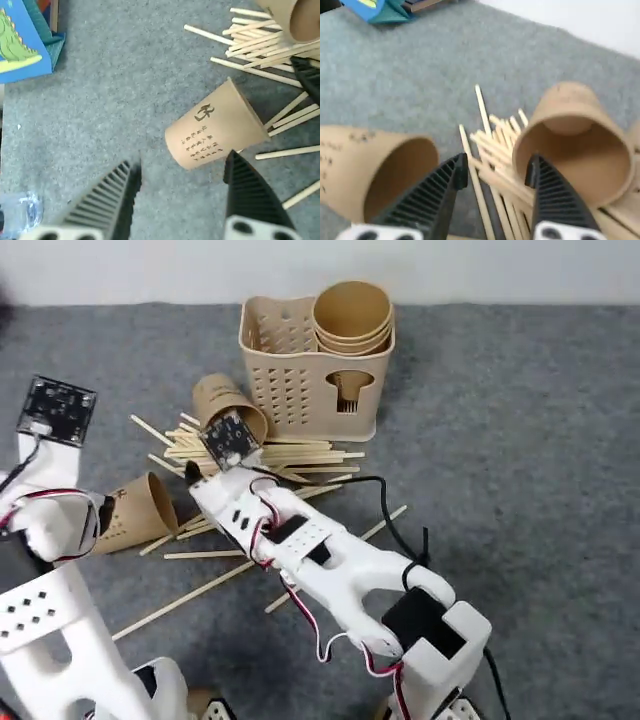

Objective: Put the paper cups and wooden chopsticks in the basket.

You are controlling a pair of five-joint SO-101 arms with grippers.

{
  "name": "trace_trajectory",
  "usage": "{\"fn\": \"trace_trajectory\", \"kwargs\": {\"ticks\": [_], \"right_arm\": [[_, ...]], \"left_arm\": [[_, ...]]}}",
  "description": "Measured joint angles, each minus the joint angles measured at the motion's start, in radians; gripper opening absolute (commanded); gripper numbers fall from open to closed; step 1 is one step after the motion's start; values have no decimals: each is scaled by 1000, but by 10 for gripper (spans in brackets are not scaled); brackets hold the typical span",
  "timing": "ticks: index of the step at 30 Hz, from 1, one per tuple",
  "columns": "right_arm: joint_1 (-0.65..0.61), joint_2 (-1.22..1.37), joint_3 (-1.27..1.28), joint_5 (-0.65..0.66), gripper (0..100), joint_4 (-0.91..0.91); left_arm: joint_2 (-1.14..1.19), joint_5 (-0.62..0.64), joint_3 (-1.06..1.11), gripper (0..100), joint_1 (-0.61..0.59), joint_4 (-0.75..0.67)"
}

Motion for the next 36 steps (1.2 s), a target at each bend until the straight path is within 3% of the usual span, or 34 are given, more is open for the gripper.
{"fn": "trace_trajectory", "kwargs": {"ticks": [15, 21, 36], "right_arm": [[20, 295, -351, -6, 206, 61], [32, 321, -377, -6, 2, 61], [54, 333, -379, -6, 8, 5]], "left_arm": [[-14, 0, 0, 261, 31, 0], [-14, 0, 0, 258, 31, 0], [-17, 0, 0, 258, 31, 0]]}}
